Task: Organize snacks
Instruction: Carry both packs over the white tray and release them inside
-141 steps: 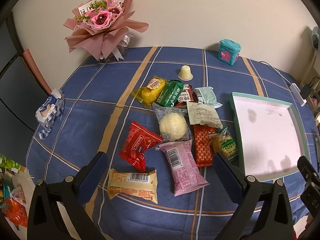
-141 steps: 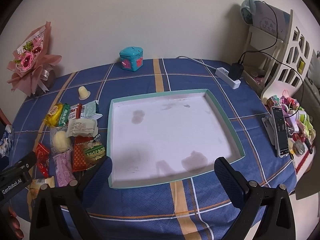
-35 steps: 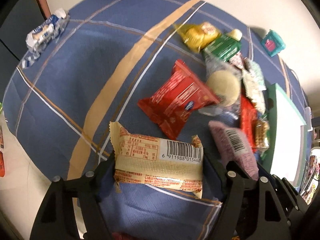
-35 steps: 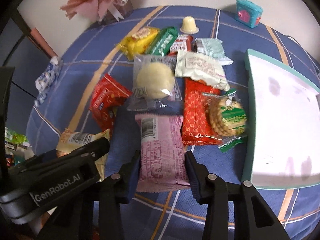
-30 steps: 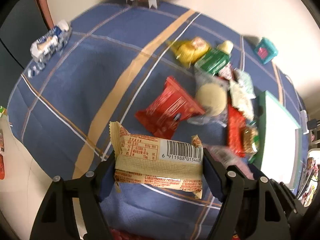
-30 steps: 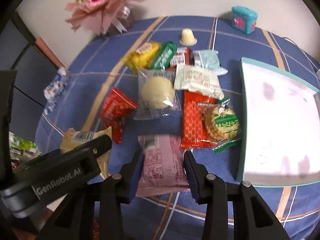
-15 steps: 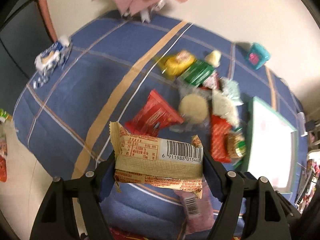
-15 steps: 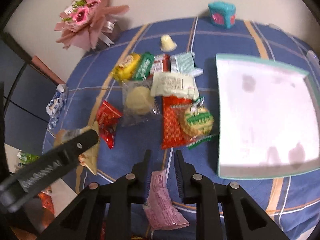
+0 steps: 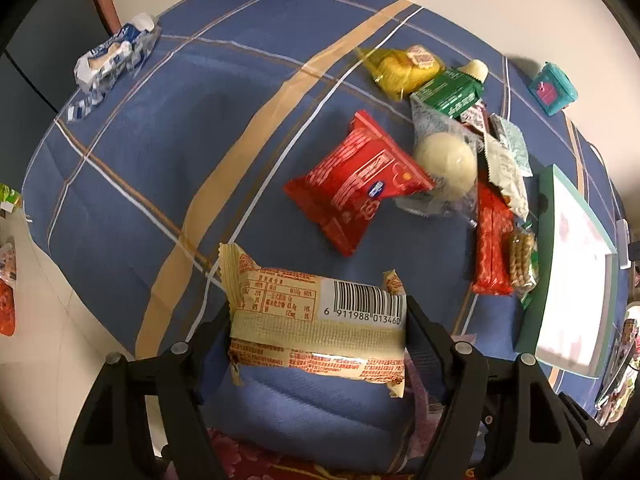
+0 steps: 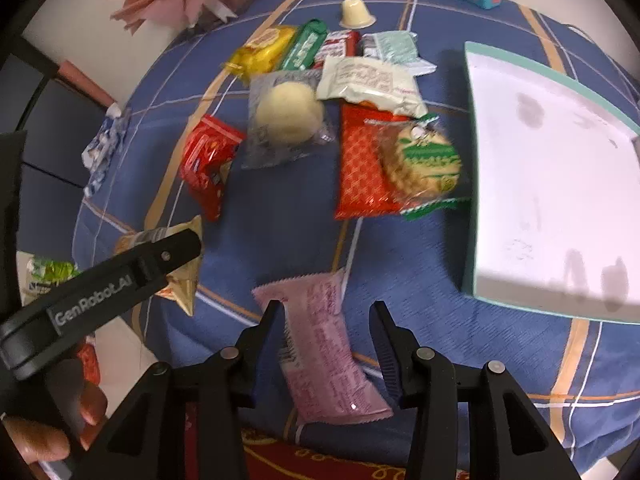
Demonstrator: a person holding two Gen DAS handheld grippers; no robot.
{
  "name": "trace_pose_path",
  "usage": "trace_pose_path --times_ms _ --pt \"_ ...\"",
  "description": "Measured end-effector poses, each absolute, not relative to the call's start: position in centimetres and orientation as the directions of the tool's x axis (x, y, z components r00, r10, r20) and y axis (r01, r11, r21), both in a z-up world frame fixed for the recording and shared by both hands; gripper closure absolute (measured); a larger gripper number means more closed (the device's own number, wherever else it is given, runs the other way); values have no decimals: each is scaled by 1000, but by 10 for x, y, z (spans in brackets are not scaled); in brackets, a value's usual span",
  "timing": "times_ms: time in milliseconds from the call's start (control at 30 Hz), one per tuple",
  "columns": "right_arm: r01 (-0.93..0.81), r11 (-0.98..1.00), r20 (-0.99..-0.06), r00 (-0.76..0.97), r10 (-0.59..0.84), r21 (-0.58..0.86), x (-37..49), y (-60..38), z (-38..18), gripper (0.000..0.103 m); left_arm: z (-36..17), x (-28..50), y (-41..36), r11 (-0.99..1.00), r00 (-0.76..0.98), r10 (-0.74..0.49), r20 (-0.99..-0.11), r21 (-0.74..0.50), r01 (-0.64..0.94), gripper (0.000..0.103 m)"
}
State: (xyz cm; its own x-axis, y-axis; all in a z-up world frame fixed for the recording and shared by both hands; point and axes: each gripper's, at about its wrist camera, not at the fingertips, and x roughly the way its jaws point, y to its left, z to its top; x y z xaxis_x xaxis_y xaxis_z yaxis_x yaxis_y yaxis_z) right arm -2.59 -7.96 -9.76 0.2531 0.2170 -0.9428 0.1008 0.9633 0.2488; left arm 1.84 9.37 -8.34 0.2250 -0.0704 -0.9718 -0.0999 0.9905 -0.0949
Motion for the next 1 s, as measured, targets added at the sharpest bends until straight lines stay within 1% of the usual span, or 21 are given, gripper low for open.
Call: trace_pose_path --times_ms 367,567,700,767,1000 --pt "32 982 -970 169 177 185 -31 -52 -122 55 -92 19 97 989 194 -84 -977 -106 -106 25" --pt "17 982 -972 144 184 188 -34 -44 -136 55 -99 24 94 990 182 -80 -980 -99 -96 25" --pt "3 990 -984 112 140 141 -31 -31 -149 57 -102 25 94 991 176 -75 -981 -93 -96 25" --pt "-5 991 -982 134 131 132 -32 -28 -146 63 -102 24 93 991 177 -73 -981 -91 -93 25" --pt "69 983 -965 212 151 169 -26 -45 -127 65 -93 25 89 991 212 -80 -974 -99 -84 25"
